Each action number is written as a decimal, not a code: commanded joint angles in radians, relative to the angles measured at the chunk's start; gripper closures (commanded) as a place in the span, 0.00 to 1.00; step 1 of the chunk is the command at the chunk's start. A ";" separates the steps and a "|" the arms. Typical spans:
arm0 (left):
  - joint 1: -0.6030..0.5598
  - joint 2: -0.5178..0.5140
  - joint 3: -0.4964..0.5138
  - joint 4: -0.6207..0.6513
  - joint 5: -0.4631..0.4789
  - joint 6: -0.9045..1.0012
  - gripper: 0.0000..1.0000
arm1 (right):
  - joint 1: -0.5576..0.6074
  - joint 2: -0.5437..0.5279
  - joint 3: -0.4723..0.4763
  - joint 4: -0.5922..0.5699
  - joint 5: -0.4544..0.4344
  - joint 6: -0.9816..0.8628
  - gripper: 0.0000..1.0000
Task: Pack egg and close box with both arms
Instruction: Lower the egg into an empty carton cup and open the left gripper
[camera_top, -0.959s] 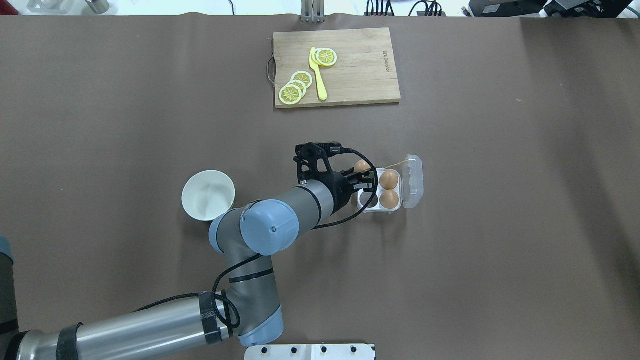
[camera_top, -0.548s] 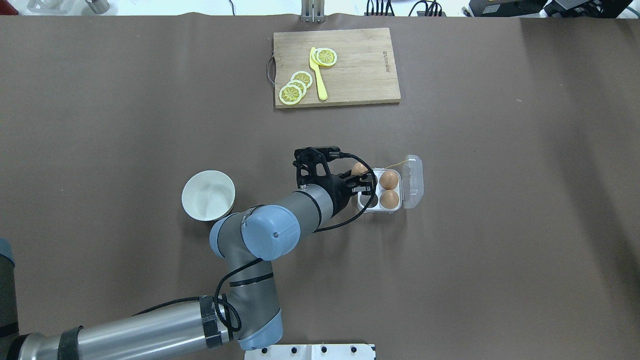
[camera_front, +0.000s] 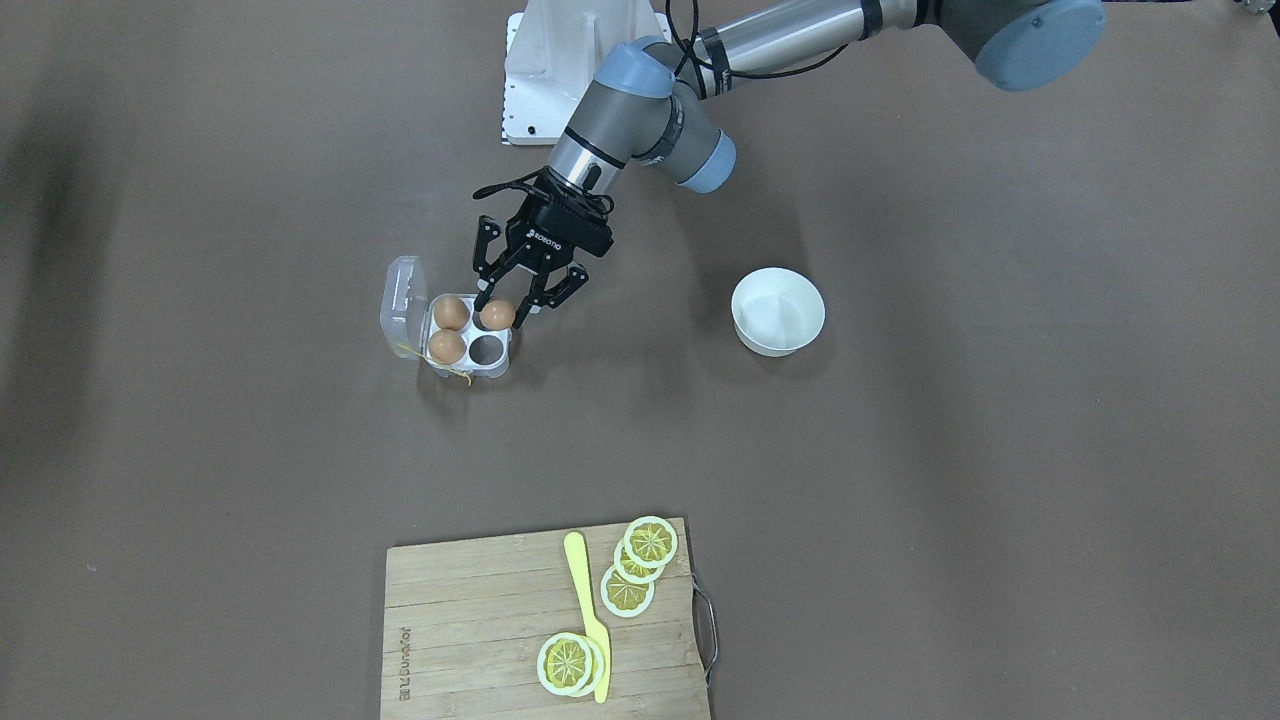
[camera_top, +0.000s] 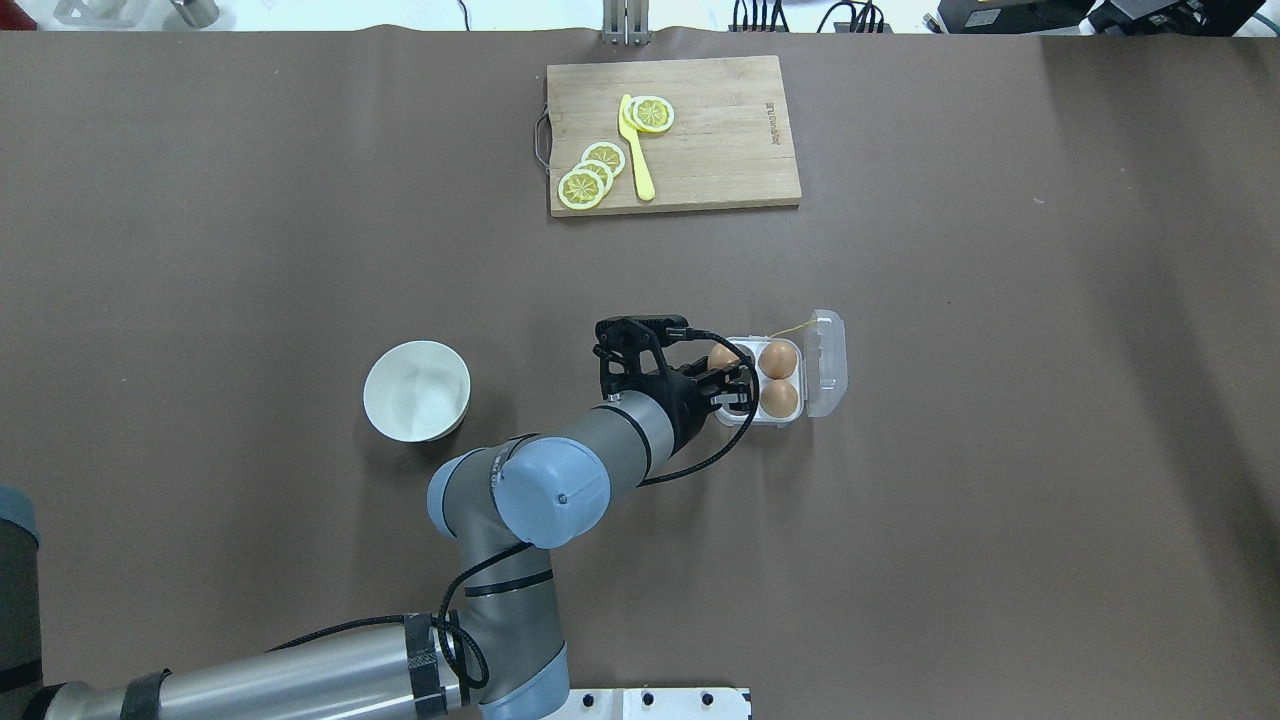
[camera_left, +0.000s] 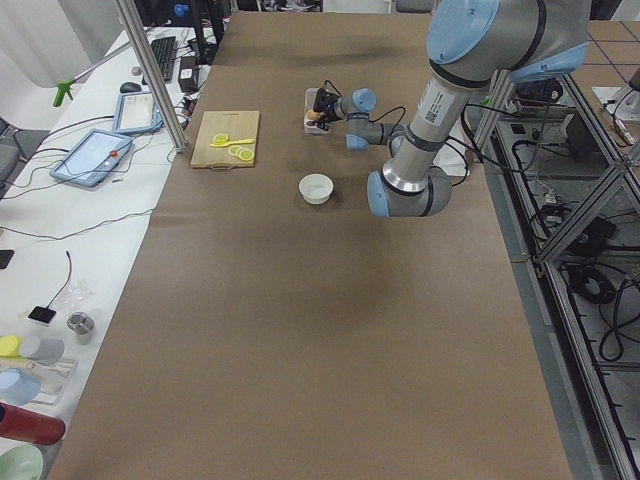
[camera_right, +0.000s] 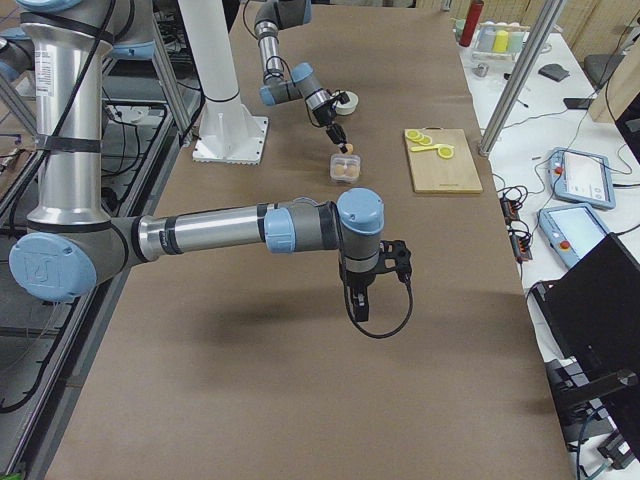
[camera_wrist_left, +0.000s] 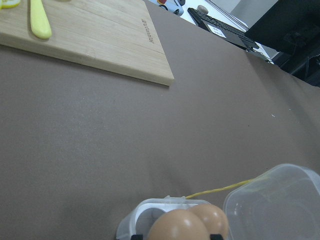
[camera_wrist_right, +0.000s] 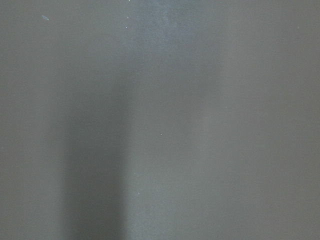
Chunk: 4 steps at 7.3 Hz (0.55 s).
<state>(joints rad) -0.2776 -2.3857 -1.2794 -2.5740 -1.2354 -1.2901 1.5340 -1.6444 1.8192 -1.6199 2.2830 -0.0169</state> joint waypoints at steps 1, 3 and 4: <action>0.003 -0.001 0.000 0.000 0.002 0.000 0.43 | 0.000 0.000 -0.001 0.000 0.000 0.000 0.00; 0.002 -0.003 -0.003 -0.003 0.007 0.000 0.09 | 0.002 0.000 -0.001 0.000 0.000 0.000 0.00; 0.002 -0.003 -0.004 -0.006 0.031 -0.002 0.06 | 0.002 0.000 0.000 0.000 0.000 0.000 0.00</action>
<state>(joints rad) -0.2758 -2.3881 -1.2822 -2.5773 -1.2237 -1.2908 1.5352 -1.6444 1.8180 -1.6199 2.2826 -0.0169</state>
